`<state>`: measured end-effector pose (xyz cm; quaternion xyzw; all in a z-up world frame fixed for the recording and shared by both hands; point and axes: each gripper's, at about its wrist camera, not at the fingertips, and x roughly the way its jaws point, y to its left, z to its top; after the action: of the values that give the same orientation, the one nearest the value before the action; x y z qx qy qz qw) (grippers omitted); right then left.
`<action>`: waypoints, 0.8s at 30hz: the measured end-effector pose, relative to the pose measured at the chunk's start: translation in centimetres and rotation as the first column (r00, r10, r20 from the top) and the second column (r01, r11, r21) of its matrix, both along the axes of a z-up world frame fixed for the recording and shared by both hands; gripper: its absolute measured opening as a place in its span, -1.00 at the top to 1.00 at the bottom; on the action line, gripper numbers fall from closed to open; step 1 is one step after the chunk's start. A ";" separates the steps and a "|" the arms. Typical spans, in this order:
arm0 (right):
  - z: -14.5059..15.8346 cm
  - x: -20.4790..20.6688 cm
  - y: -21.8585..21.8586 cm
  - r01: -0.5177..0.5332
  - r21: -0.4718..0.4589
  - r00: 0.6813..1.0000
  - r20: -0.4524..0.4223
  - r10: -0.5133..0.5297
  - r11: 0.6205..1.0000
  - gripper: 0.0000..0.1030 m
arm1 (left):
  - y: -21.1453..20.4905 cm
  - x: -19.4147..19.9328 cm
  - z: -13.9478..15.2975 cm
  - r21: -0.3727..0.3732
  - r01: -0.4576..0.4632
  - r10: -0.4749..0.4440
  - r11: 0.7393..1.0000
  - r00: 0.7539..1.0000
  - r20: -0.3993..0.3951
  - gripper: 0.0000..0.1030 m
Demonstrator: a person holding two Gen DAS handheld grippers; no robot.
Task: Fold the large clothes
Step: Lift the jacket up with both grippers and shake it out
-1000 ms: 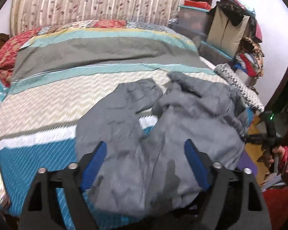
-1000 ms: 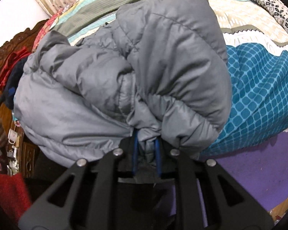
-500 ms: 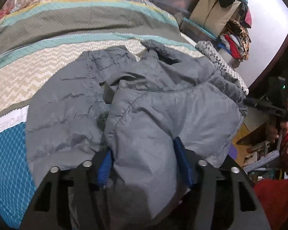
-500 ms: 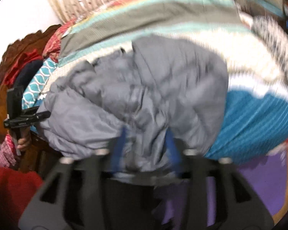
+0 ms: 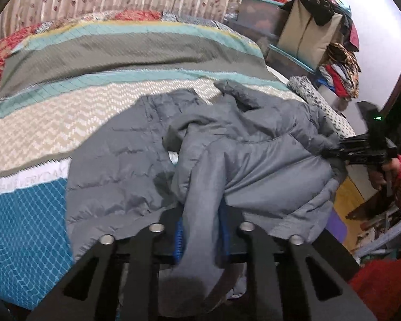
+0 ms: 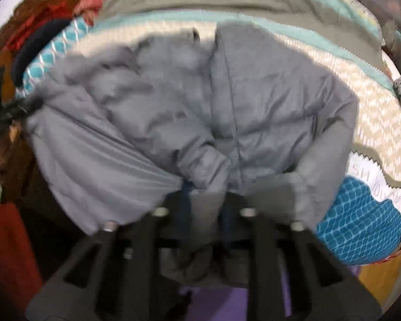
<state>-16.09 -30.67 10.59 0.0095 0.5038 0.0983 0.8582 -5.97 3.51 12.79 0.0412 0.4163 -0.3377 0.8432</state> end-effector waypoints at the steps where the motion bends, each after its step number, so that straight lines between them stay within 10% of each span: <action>1: 1.6 -0.1 0.4 0.006 -0.010 0.998 0.057 -0.005 1.000 0.84 | -0.1 0.2 0.8 0.000 -0.017 0.017 1.000 1.000 0.020 1.00; 7: 16.6 -0.1 2.9 0.075 -0.134 0.888 0.459 -0.005 0.988 0.89 | 0.8 2.2 10.9 -0.124 -0.097 0.122 0.988 0.969 0.214 1.00; 11: 27.1 -0.5 5.1 0.133 -0.168 0.737 0.676 0.016 0.977 0.89 | 2.3 1.6 21.4 -0.228 -0.123 0.212 0.966 0.883 0.419 1.00; 18: 42.6 -5.4 9.0 0.231 -0.157 0.390 0.919 0.056 0.960 0.90 | 4.7 -4.8 37.8 -0.351 -0.142 0.363 0.926 0.595 0.717 1.00; 21: 46.4 -7.2 10.3 0.269 -0.160 0.301 0.951 0.075 0.950 0.90 | 4.8 -7.5 43.0 -0.383 -0.165 0.416 0.909 0.444 0.794 1.00; 24: 49.0 -8.0 10.9 0.295 -0.160 0.265 0.961 0.080 0.942 0.90 | 4.5 -7.9 45.7 -0.386 -0.190 0.430 0.903 0.379 0.819 1.00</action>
<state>-24.07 -19.78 59.61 -0.1509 -0.1093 -0.0554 0.9809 -13.92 8.04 58.54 0.0358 -0.1304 -0.1448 0.9802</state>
